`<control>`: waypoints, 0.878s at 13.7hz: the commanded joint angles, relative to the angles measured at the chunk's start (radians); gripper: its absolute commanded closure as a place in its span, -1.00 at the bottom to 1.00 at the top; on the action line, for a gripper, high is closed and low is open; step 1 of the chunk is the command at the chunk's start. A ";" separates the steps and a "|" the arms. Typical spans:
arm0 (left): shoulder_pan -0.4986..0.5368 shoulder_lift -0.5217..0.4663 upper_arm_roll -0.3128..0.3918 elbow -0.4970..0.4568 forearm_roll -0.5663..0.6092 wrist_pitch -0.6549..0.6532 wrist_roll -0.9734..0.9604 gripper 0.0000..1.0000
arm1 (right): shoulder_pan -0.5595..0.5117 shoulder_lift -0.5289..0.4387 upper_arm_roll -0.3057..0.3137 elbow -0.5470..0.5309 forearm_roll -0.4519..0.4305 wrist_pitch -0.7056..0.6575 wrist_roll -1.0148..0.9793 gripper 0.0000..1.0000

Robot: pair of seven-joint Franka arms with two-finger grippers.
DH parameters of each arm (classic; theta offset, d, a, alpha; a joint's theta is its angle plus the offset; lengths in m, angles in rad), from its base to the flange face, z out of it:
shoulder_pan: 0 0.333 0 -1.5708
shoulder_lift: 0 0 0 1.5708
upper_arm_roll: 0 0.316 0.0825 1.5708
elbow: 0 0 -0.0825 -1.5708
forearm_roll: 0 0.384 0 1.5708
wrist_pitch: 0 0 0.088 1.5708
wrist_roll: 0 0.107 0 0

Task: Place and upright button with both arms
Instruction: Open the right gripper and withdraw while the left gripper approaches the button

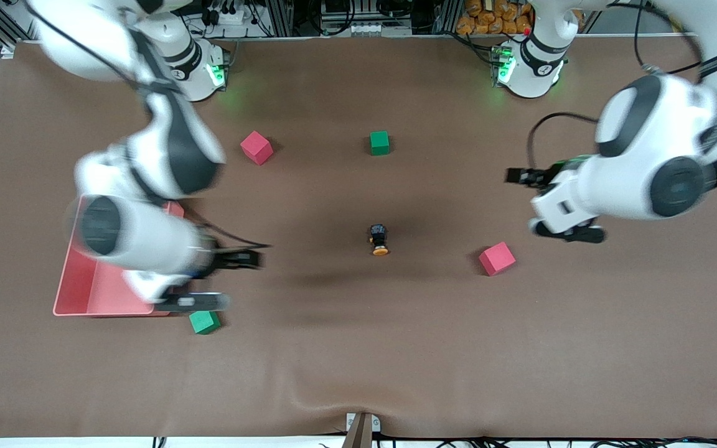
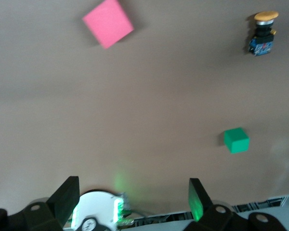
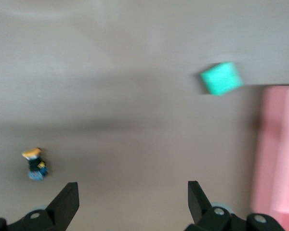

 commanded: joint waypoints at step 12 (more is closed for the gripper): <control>-0.287 0.305 0.006 0.032 0.005 0.371 -0.358 -1.00 | -0.175 -0.738 -0.203 -0.609 -0.064 0.027 -0.076 -1.00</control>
